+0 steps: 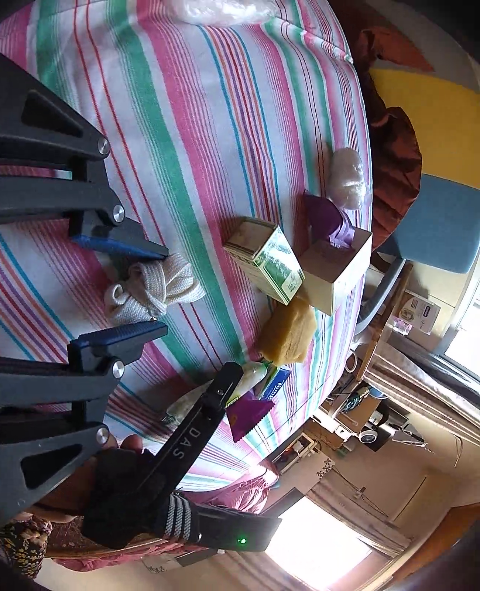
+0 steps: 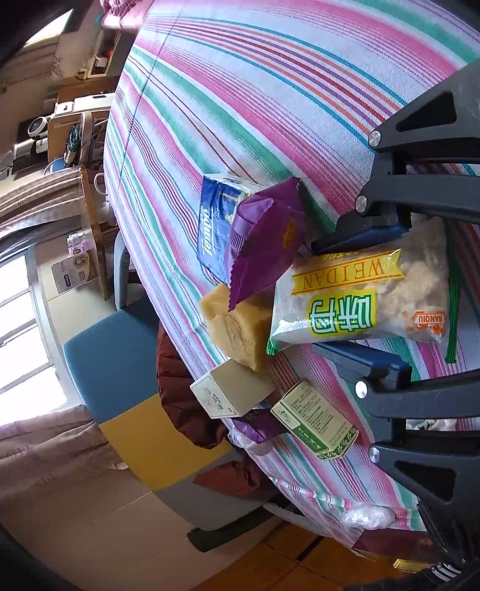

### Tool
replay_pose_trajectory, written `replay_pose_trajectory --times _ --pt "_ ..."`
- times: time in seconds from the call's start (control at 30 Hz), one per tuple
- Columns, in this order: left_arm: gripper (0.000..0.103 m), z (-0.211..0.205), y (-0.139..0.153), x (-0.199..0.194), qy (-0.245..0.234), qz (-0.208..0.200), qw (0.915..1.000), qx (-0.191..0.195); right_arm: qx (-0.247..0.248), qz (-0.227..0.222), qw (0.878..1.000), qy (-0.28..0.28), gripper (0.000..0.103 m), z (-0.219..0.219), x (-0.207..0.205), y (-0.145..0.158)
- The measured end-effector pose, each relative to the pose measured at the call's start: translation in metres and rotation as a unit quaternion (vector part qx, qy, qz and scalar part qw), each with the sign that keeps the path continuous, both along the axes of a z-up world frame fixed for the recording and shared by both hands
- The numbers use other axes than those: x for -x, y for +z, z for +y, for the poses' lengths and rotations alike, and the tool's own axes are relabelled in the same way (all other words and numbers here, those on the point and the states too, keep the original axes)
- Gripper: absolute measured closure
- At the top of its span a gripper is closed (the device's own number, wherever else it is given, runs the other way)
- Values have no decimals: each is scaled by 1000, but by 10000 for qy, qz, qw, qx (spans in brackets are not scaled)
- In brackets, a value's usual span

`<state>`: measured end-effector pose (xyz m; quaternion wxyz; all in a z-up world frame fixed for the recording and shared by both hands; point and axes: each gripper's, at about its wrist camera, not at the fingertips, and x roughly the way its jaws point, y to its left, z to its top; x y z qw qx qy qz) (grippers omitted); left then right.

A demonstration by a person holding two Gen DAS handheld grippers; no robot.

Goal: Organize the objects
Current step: 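Grasp the WEIDAN snack bag with the right tool while the left tool grasps the white sock, then carry the sock and snack bag into the gold tray and release both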

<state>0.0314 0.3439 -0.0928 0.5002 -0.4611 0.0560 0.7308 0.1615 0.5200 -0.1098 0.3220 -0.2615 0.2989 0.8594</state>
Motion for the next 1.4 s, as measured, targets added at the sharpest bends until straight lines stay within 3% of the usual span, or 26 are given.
replay_pose_trajectory --times 0.2,0.3,0.53,0.7,1.0,1.17,1.4 --pt "71 -36 2 -1 338 -105 9992 -168 -260 -294 9992 16 55 -8 8 2" --pt "71 -54 6 -1 471 -79 9985 -269 -565 -477 9968 314 57 -20 20 7" --pt "71 -95 27 -2 724 167 9959 -522 -1498 -822 9759 1354 57 -67 49 17" --pt "71 -134 46 2 1099 335 9907 -732 -1763 -961 9661 1621 57 -81 56 17" --pt "71 -215 65 18 2070 569 9724 -918 -2039 -1046 9590 1666 57 -92 54 18" --pt "71 -252 57 42 2625 654 9603 -676 -2121 -1120 9551 1741 57 -96 57 18" --pt "71 -308 38 80 3454 474 9365 -367 -2375 -1251 9419 2021 57 -115 63 18"
